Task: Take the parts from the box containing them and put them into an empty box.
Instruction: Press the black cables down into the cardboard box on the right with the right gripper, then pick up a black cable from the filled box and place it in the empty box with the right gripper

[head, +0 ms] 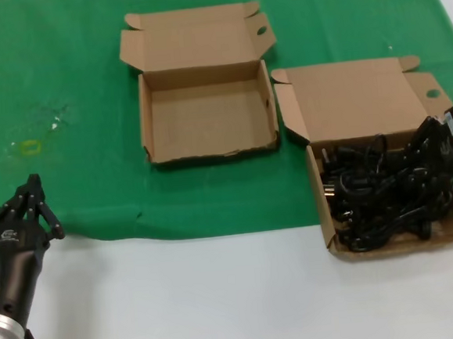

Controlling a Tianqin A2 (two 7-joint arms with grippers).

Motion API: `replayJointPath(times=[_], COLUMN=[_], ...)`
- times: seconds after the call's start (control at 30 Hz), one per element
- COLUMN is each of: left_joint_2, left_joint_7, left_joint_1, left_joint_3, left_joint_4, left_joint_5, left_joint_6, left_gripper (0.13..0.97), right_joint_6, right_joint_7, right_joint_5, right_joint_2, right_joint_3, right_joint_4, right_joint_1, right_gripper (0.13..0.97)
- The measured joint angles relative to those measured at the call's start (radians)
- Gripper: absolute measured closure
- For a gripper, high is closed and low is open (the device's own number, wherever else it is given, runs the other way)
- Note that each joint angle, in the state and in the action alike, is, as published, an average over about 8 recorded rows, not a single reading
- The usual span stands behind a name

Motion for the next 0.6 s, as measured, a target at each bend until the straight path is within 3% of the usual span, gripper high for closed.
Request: replayJointPath(times=[0.2,0.6], left_joint_2=[0.0,0.0], left_joint_7=[0.0,0.0], left_joint_1=[0.0,0.0], left_joint_3=[0.0,0.0], left_joint_4=[0.0,0.0], left_joint_5=[0.0,0.0], left_joint_6=[0.0,0.0], left_gripper=[0.953,0.953], right_joint_6=[-0.006,-0.039], right_joint_7=[0.047,0.183], right_joint_5=[0.006,0.031], right_joint_2=[0.012,0.023], right_joint_3=[0.009,0.032], right_joint_4=[0.058,0.176], right_joint_1=[-0.004,0.022], right_gripper=[0.866,0.878])
